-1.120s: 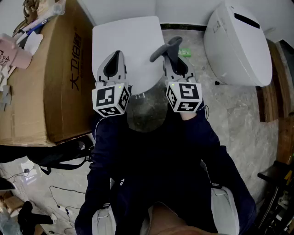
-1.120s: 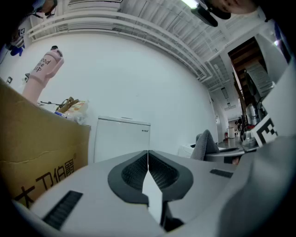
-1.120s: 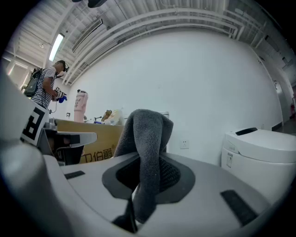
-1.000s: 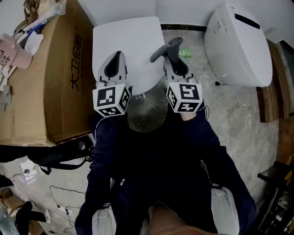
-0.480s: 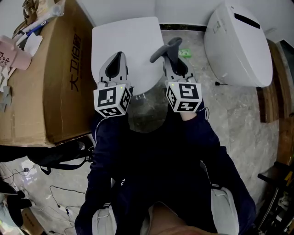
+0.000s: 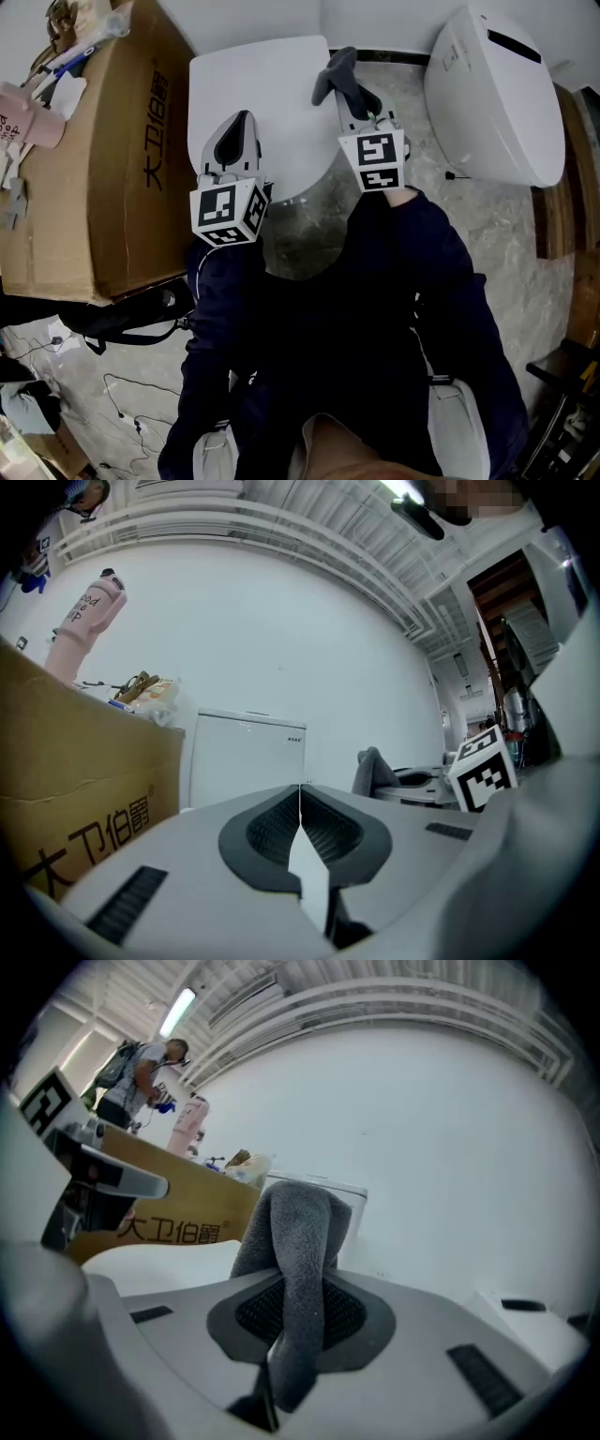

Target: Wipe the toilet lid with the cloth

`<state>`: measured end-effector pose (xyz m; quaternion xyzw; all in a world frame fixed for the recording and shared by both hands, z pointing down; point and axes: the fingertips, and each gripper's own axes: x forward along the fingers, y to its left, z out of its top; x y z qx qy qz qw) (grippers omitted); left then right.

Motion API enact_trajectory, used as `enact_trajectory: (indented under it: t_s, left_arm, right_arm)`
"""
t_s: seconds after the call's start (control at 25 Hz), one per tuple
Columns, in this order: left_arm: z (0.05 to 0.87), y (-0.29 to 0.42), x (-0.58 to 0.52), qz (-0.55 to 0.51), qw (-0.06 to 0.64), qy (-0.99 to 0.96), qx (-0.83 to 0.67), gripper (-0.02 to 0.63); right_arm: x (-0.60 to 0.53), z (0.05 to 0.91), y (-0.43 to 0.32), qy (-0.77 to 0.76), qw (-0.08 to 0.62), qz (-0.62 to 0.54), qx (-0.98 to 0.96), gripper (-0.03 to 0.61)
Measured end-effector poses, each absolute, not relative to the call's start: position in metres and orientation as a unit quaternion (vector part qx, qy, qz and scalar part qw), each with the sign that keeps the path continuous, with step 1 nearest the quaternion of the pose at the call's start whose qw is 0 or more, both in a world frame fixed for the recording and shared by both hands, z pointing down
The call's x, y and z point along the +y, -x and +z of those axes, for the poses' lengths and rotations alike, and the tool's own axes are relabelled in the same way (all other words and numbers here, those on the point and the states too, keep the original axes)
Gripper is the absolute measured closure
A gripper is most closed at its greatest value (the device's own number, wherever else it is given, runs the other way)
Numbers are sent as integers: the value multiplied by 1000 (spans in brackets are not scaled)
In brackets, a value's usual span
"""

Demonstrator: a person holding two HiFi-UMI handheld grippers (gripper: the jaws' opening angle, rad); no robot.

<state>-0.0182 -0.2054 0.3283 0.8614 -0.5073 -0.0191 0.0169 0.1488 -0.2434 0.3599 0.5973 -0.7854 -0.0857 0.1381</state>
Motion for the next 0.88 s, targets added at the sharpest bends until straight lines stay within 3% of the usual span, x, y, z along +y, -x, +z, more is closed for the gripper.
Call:
enact_trajectory:
  t_s: [0.56, 0.88]
  left_arm:
    - [335, 45, -217, 2, 24, -827, -562, 597]
    - [334, 63, -214, 16, 21, -814, -581, 597]
  right_arm:
    - [-416, 418, -119, -384, 476, -335, -717, 511]
    - [-473, 455, -127, -351, 556, -371, -656, 511]
